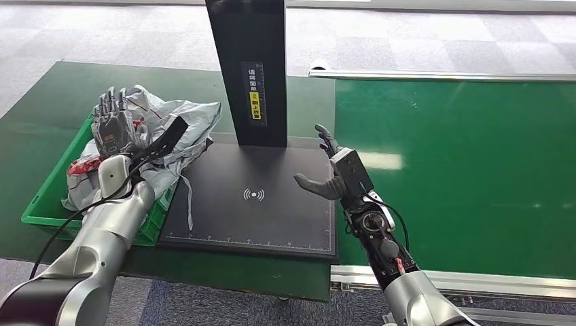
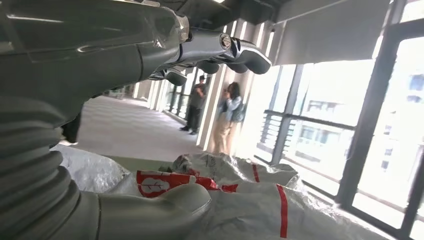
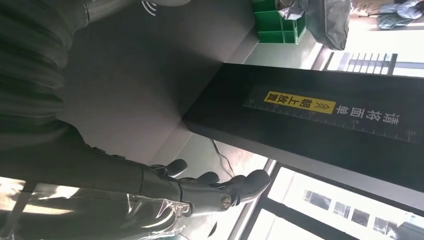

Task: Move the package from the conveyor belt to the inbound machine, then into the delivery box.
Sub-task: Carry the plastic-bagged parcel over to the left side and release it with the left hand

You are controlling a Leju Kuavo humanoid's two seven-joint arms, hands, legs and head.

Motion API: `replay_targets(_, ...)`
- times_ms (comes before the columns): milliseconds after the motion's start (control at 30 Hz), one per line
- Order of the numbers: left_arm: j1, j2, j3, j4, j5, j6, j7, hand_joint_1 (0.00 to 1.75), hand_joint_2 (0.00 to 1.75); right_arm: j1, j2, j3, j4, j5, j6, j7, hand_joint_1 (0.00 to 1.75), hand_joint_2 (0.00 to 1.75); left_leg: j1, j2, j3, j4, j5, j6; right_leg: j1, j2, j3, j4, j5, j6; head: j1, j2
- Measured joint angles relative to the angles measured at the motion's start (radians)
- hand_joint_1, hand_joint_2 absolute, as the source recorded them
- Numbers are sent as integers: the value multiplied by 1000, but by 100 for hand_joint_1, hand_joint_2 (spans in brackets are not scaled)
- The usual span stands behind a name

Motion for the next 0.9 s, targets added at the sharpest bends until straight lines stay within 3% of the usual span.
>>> replay_targets(200, 97, -66, 246, -220, 54, 4, -363, 0, 175, 2, -1, 22, -2, -11, -4, 0, 0, 175, 0, 0, -3, 0, 0, 0, 0, 0, -3, 0, 0, 0, 0, 0)
replay_targets(367, 86, -151, 520, -240, 276, 4, -673, 0, 175, 1, -6, 32, -2, -27, -6, -5, 0, 175, 0, 0, -3, 0, 0, 0, 0, 0, -3, 0, 0, 0, 0, 0)
replay_targets(467, 80, -196, 611, -231, 543, -10, -772, 0, 175, 1, -10, 37, -2, -41, -8, -16, 0, 175, 0, -1, -3, 0, 0, 0, 0, 0, -3, 0, 0, 0, 0, 0)
replay_targets(567, 83, -221, 593, -204, 921, -86, -782, 0, 175, 1, -14, 38, -2, -53, -16, -25, 0, 175, 0, -2, -3, 0, 0, 0, 0, -1, -3, 0, 0, 0, 0, 0)
replay_targets(700, 123, -242, 479, -225, 1218, -202, -789, 0, 175, 1, -19, 43, -2, -60, -20, -30, 0, 175, 0, -4, -4, 1, 0, 0, 0, -3, -2, 0, 0, 0, 0, 0)
replay_targets(900, 266, -245, 170, -445, 1391, -221, -791, 0, 175, 2, -27, 50, -3, -72, -29, -32, 0, 175, 0, -5, -5, 1, 0, 0, 0, -3, -3, 0, 0, 0, 0, 0)
